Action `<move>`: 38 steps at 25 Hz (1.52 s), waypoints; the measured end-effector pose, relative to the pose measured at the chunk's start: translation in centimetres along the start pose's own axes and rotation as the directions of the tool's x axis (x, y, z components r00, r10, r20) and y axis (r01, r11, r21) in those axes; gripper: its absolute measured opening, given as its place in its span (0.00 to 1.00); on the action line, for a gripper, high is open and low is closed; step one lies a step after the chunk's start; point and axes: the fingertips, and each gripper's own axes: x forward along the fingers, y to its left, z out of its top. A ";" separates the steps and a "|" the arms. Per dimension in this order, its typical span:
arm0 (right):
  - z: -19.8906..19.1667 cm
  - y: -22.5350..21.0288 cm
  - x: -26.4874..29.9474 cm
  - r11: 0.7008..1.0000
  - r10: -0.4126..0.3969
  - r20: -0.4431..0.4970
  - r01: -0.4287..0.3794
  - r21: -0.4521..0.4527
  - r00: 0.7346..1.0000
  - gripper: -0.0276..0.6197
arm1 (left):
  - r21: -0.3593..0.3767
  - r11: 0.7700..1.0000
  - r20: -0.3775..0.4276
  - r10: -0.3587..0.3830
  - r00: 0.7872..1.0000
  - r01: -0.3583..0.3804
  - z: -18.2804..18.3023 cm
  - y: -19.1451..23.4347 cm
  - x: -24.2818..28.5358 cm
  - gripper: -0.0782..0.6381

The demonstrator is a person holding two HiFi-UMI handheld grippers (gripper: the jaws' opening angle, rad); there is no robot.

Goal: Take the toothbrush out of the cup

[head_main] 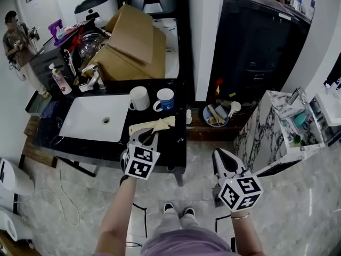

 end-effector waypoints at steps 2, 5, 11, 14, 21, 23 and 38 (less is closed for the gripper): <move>0.0 -0.3 -0.3 1.000 -0.004 0.000 0.004 0.001 1.000 0.05 | 0.039 0.999 -0.051 -0.020 0.998 0.022 -0.5 -1.0 0.9 0.15; -0.1 -0.5 -0.5 1.000 -0.007 -0.001 0.007 0.001 1.000 0.05 | 0.108 0.993 -0.112 -0.040 0.993 0.053 -1.2 -2.1 2.0 0.15; 0.0 -1.5 -1.0 1.000 -0.025 -0.002 0.025 0.006 1.000 0.05 | 0.174 0.978 -0.189 -0.077 0.979 0.111 -2.5 -3.6 3.8 0.15; -0.1 -2.0 -1.1 0.999 -0.035 0.000 0.035 0.009 0.999 0.05 | 0.190 0.974 -0.212 -0.083 0.974 0.125 -3.0 -4.0 4.3 0.15; -0.5 -2.8 -1.3 0.999 -0.042 -0.012 0.042 0.017 0.999 0.05 | 0.193 0.970 -0.258 -0.098 0.961 0.150 -3.4 -4.6 5.3 0.17; -0.7 -2.8 -1.2 0.999 -0.037 -0.017 0.037 0.017 0.999 0.05 | 0.188 0.970 -0.259 -0.101 0.961 0.153 -3.3 -4.8 5.4 0.19; -0.7 -0.8 1.5 0.998 0.069 -0.040 -0.069 -0.001 0.997 0.05 | -0.136 0.989 0.076 -0.054 0.996 0.064 2.9 -2.3 0.1 0.31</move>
